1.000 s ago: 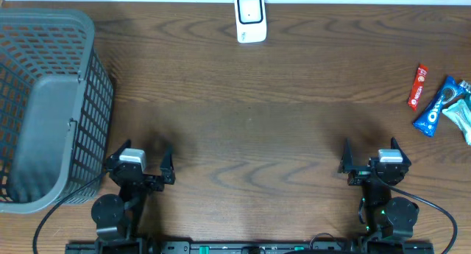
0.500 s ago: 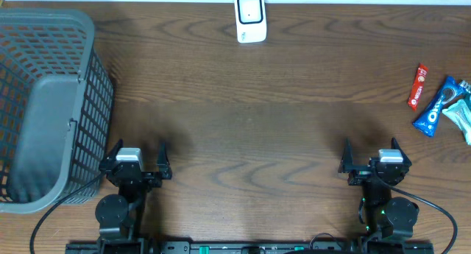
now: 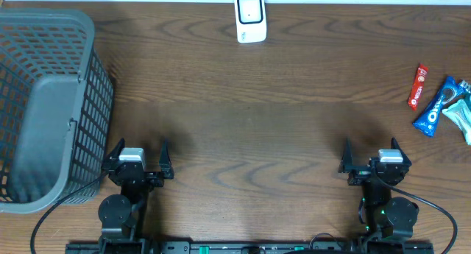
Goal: Scan the item barcode
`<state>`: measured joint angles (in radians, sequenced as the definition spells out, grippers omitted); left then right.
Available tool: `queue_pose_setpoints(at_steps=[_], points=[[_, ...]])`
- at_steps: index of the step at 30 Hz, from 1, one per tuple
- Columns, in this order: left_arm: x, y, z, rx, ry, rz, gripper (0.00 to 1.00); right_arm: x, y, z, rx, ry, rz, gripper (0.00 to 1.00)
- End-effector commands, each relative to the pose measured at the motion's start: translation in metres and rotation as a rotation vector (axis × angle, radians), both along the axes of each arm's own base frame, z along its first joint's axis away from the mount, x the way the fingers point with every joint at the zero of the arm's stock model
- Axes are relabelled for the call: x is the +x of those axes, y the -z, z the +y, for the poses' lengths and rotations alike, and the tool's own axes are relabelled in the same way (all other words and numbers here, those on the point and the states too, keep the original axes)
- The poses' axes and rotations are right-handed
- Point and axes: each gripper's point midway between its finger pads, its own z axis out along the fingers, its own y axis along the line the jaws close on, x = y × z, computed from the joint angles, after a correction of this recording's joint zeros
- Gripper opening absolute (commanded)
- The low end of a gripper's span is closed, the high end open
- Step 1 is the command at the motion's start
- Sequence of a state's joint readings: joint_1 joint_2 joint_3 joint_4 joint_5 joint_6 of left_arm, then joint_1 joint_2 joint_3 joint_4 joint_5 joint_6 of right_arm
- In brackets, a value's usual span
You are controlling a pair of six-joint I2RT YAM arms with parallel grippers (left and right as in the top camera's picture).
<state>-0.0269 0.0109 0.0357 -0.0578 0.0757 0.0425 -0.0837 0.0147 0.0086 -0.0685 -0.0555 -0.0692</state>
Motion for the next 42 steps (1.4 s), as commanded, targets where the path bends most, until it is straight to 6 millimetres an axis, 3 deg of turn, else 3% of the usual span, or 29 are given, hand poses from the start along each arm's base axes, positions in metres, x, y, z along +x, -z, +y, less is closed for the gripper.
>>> queue_pose_setpoints(at_steps=[1, 42], points=[[0.0003, 0.0164, 0.0005, 0.007, -0.003, 0.034, 0.98, -0.0003, 0.0002, 0.0006, 0.011, 0.0, -0.003, 0.99], [0.0005, 0.0159, 0.001, -0.014, -0.009, 0.034, 0.98, -0.0003, 0.0002, 0.0006, 0.011, 0.0, -0.003, 0.99]])
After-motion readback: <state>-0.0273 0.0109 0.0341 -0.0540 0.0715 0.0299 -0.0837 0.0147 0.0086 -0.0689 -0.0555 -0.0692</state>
